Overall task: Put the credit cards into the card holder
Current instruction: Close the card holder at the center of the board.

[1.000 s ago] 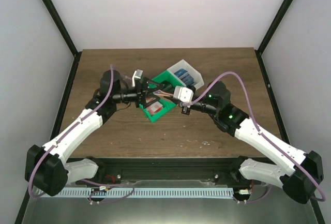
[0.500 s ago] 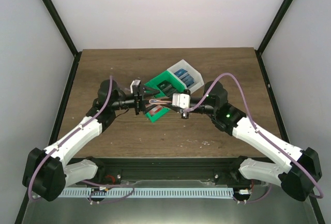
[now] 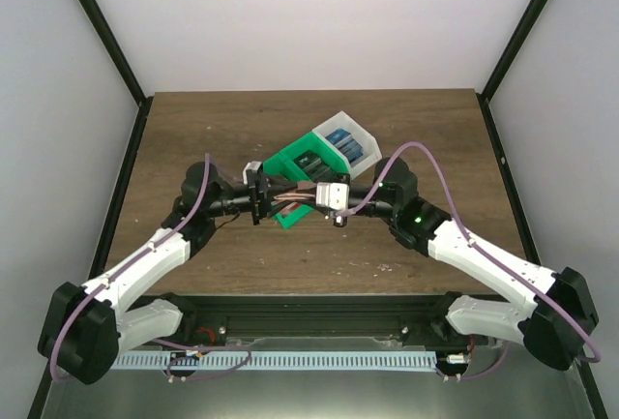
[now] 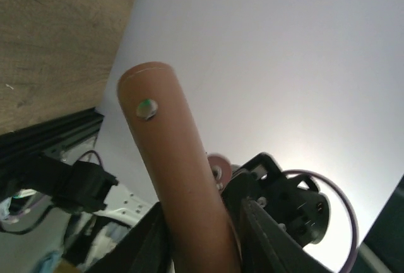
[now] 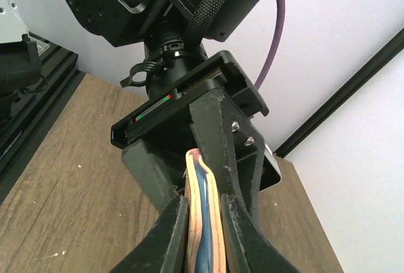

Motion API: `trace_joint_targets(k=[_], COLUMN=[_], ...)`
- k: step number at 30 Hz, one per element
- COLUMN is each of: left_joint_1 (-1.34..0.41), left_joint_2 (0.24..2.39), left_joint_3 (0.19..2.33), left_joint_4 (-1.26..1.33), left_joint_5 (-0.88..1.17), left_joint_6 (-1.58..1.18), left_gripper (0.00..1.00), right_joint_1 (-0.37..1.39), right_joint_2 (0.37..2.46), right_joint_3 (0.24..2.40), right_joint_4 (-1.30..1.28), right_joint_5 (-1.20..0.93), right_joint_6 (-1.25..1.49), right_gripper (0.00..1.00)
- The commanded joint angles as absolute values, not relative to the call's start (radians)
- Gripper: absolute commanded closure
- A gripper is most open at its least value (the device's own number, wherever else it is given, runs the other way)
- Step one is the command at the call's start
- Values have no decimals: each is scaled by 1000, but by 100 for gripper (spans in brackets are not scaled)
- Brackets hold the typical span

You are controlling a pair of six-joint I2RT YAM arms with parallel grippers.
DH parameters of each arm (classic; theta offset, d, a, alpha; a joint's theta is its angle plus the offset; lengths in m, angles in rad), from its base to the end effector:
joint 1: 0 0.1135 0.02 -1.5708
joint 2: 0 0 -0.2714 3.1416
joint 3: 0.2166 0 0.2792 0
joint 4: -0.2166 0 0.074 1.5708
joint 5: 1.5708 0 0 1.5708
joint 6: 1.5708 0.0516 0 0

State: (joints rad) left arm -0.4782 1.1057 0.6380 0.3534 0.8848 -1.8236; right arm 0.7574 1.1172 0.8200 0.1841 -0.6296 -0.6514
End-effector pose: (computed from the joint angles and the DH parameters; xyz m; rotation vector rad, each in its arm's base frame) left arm 0.2255 -0.1619 0.2745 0.6024 -2.1518 2.0736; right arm 0.1930 0.2243 0.3219 -1.4174 0.9357 0.6074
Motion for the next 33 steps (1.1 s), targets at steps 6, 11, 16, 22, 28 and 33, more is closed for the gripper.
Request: trace_joint_targets(k=[6,11,16,22,28,33], left_joint_1=[-494,-494,-554,-692,-873,-977], left_joint_2=[1086,1111,1150,1157,1209,1403], left_joint_3=[597,657,737,711,582,542], left_joint_4=[511,348,137,123,350,516], left_joint_5=[892,862,724,460,275,147], left_joint_6=[-1889,-1661,-1297,-1008,-918,-911], left_gripper=[100,100,100,100,100,100], right_joint_1=[776,776,774,678,527,518], right_joint_2=[1111,1044,993,1034,963,810], right_joint_3=[836,888,948,978,787,636], right_joint_4=[169,65,-70,-350,-451,-492], right_joint_5=[-632,-550,-315,-83,-132,-51], right_joint_6=[-567,-345,-2,436,724,902], right_gripper=[85,43,28,24,31,31])
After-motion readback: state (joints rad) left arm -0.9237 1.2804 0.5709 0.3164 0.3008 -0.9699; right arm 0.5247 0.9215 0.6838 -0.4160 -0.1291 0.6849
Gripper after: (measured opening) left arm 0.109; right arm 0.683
